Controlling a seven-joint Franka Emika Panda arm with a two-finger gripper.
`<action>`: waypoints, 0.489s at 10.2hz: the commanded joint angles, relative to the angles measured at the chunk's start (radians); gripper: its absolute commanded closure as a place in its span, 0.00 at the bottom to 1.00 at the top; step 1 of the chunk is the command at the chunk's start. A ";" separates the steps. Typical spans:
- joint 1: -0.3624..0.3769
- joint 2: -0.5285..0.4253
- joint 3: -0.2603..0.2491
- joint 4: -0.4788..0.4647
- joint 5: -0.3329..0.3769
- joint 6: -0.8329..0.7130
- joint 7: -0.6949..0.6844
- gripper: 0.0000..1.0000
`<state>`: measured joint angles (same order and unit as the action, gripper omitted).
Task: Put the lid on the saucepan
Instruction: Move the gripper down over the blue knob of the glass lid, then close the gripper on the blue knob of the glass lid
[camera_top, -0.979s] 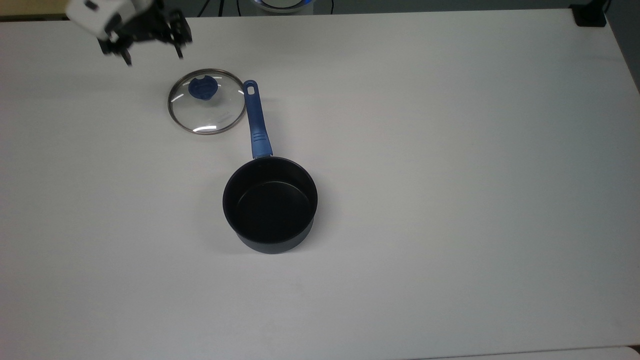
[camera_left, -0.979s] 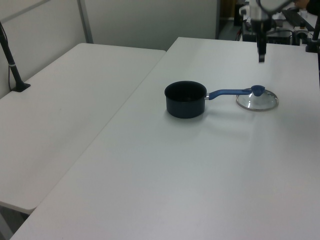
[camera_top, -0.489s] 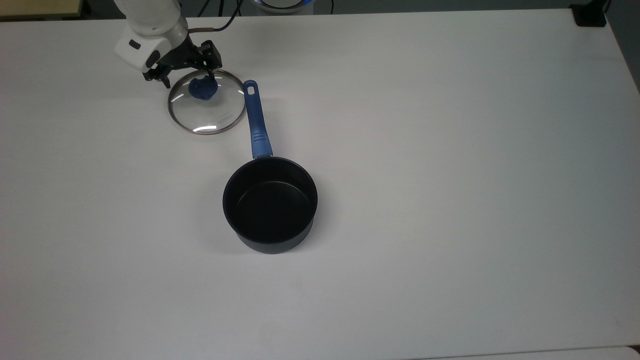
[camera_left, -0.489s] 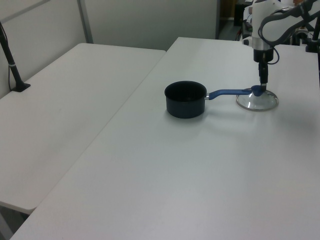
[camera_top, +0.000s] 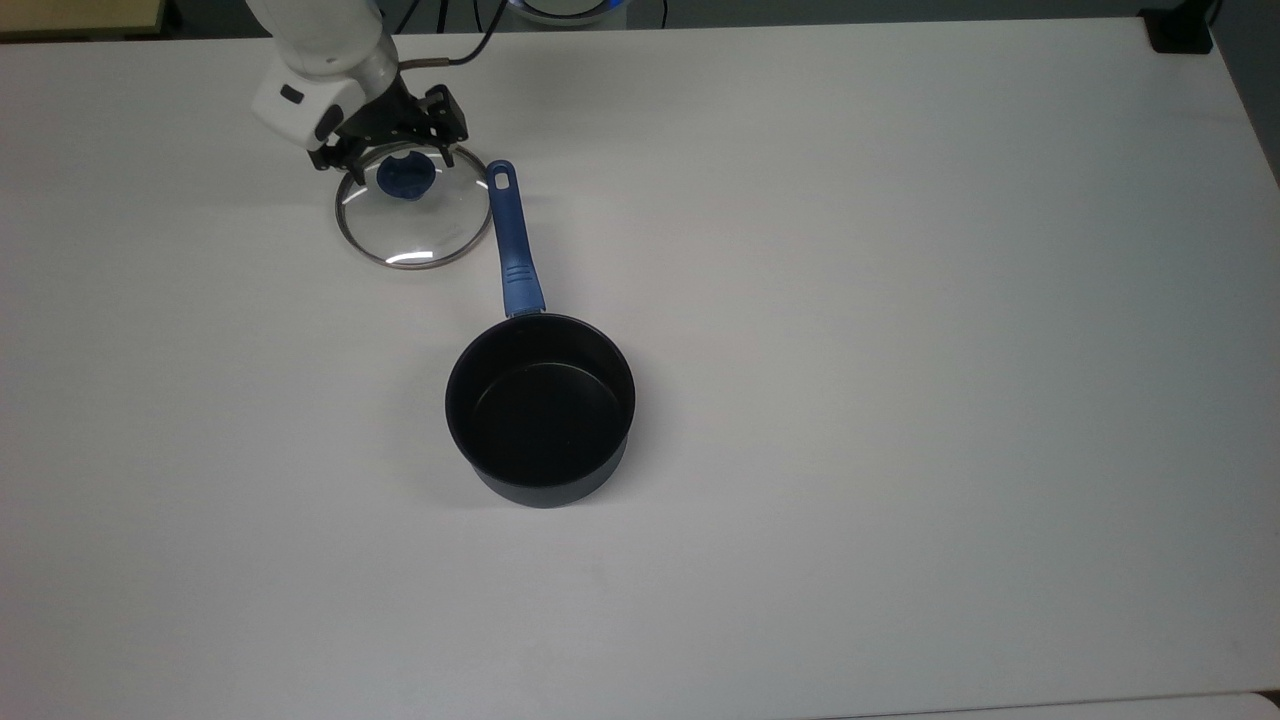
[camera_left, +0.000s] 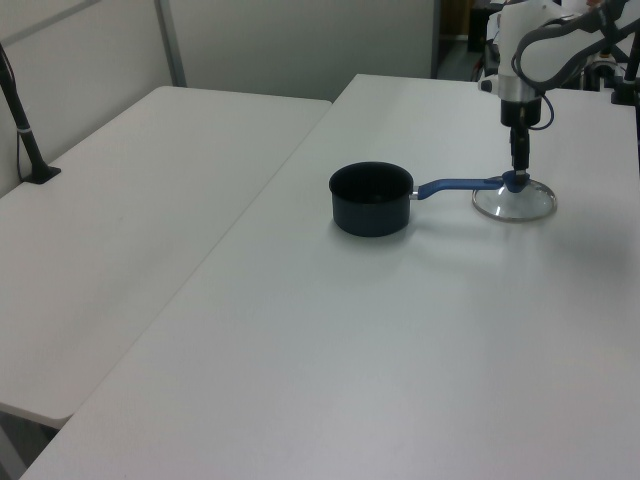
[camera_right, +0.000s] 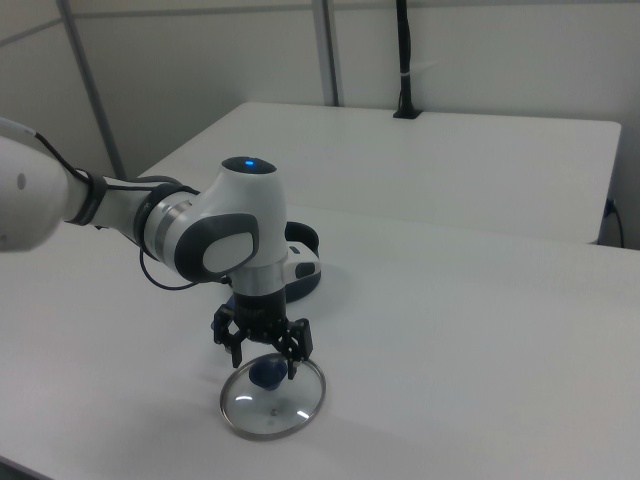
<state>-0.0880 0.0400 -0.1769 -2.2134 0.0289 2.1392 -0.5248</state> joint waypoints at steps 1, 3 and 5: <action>0.007 0.040 0.020 -0.002 0.020 0.066 0.020 0.17; 0.005 0.040 0.020 0.000 0.020 0.070 0.019 0.49; 0.001 0.032 0.020 0.020 0.020 0.019 0.017 0.56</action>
<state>-0.0877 0.0838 -0.1567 -2.2089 0.0343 2.1956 -0.5169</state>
